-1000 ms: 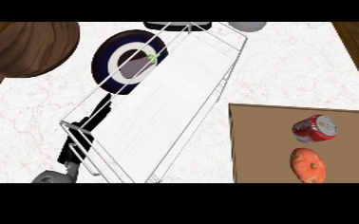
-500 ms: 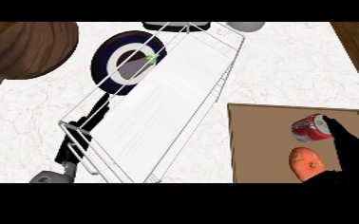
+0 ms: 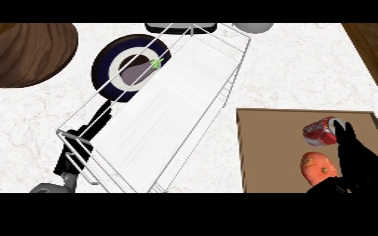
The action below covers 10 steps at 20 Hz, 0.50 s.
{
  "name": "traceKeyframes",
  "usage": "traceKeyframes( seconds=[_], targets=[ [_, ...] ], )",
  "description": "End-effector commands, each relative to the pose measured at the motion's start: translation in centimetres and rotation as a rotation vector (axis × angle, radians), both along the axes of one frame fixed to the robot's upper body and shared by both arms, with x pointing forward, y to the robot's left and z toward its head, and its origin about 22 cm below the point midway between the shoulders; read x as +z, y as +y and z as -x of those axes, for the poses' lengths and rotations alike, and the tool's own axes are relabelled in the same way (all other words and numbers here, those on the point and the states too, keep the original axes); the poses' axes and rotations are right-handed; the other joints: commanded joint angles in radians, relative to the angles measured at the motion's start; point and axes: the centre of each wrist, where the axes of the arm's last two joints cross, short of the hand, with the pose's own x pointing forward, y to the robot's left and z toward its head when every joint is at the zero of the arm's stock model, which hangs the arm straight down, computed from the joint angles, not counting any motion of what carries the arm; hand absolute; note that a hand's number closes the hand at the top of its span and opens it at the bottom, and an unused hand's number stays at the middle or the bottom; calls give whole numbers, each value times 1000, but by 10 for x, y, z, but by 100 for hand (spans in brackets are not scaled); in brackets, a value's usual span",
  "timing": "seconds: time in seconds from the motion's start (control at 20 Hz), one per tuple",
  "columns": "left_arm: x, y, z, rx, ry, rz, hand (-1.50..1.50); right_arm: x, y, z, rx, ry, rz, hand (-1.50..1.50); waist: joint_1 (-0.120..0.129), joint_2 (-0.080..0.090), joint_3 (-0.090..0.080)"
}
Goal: Pick the squash from the tray and place it in the tiered shelf
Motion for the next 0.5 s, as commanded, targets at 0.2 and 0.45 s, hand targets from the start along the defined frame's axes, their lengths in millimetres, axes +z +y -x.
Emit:
traceKeyframes(
  seconds=[0.2,0.45],
  targets=[
    [0,8,-6,3,-10,-6,0,-10,4,-9,-119,104,99,-150,-6,1,2],
    [-15,1,3,7,1,-4,0,-21,9,-15,-92,138,115,-150,-3,2,2]
  ],
)
